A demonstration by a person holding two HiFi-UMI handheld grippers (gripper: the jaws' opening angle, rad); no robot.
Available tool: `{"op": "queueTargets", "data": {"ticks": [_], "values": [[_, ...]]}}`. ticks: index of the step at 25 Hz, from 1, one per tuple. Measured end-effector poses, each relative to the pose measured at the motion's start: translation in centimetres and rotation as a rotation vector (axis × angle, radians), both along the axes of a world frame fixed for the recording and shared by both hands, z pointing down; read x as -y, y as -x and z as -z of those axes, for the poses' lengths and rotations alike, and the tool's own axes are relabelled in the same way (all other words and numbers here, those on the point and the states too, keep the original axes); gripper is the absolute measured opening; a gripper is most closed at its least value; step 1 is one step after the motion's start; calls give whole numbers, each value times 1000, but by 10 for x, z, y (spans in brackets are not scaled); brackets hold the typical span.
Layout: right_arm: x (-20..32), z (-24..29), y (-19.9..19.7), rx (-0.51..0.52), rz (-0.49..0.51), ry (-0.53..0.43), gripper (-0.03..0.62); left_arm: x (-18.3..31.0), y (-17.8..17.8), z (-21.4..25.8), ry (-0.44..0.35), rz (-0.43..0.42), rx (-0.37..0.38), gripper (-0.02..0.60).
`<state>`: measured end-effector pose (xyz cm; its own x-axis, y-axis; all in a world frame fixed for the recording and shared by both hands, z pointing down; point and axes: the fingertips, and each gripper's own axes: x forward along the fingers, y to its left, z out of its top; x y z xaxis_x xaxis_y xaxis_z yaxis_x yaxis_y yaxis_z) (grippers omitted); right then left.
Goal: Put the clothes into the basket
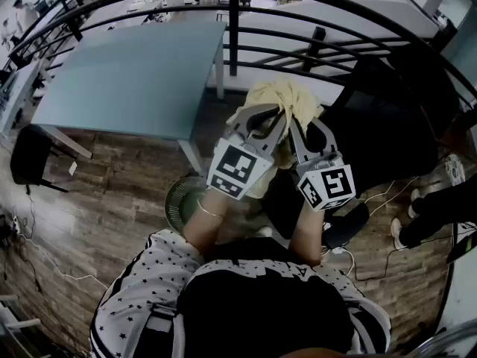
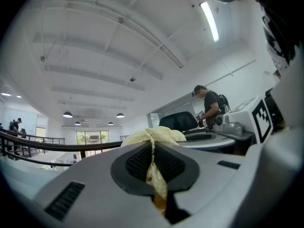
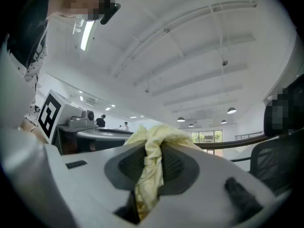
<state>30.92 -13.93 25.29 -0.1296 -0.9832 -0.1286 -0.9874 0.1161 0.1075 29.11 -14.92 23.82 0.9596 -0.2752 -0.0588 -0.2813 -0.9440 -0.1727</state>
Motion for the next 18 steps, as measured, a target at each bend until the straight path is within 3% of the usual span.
{"op": "queueTargets", "data": {"ticks": [18], "values": [[52,-11,143,24,292,5,71,46,146,-9,7,283,11,26]]}}
